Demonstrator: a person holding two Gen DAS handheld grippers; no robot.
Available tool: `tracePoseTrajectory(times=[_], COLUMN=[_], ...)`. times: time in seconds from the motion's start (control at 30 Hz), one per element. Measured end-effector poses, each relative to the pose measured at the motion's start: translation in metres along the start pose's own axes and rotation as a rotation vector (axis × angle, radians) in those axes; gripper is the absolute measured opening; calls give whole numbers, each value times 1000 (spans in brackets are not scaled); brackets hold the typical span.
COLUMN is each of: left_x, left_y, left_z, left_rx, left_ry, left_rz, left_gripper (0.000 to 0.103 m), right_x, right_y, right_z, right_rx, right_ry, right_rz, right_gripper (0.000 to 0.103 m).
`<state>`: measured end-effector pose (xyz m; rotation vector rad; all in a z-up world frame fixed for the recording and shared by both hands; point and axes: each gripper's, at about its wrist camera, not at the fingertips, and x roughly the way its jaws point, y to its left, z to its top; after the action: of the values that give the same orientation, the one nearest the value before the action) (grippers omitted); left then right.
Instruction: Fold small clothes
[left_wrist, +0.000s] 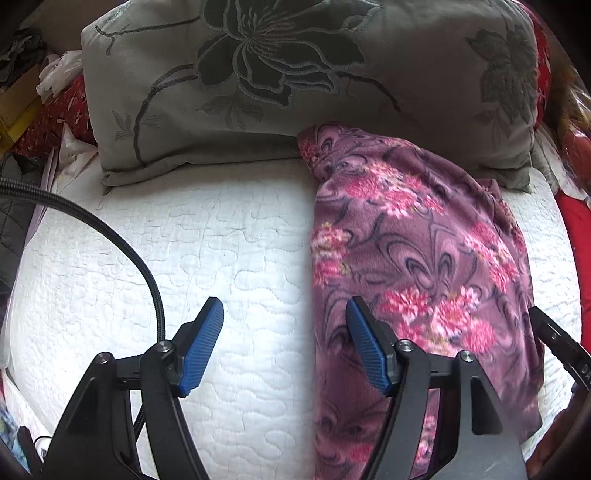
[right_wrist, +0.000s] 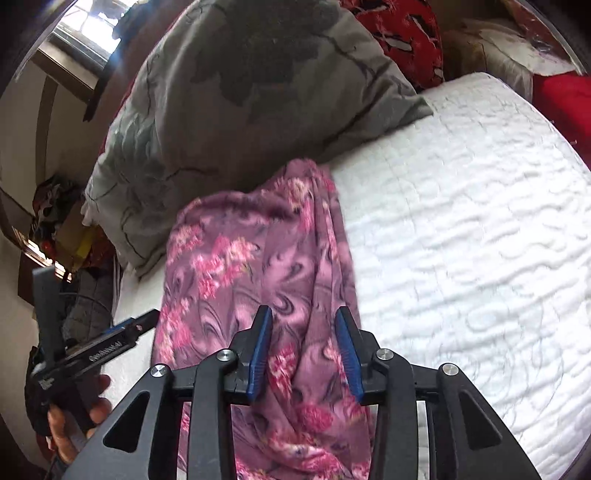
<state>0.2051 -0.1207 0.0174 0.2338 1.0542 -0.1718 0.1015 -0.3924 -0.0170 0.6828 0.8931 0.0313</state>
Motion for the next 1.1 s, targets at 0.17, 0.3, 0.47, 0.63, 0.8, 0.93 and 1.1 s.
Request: tracePoseTrajectory(times=[0.17, 0.3, 0.47, 0.63, 0.8, 0.93, 1.1], left_x=[-13, -27, -10, -29, -29, -28, -43], left_y=[-9, -4, 12, 18, 8, 6, -5], left_z=[-17, -30, -48, -52, -75, -77, -82], left_rx=[23, -11, -72, -82, -76, -74, -17], left_ry=[-7, 21, 67, 60, 86, 90, 75], left_rz=[14, -74, -127, -166, -154, -130, -81], left_gripper=[69, 68, 72, 71, 72, 71, 71], right_x=[-4, 0, -16, -11, -44, -32, -60], right_y=[0, 14, 5, -37, -43, -28, -9], right_z=[-4, -8, -4, -14, -37, -56, -55], right_rx=[15, -93, -59, 120, 180, 97, -25], right_ry=[-19, -11, -115, -31, -68, 17, -82], right_rz=[22, -27, -16, 4, 176, 133, 123], right_gripper=[39, 15, 0, 8, 43, 45, 4])
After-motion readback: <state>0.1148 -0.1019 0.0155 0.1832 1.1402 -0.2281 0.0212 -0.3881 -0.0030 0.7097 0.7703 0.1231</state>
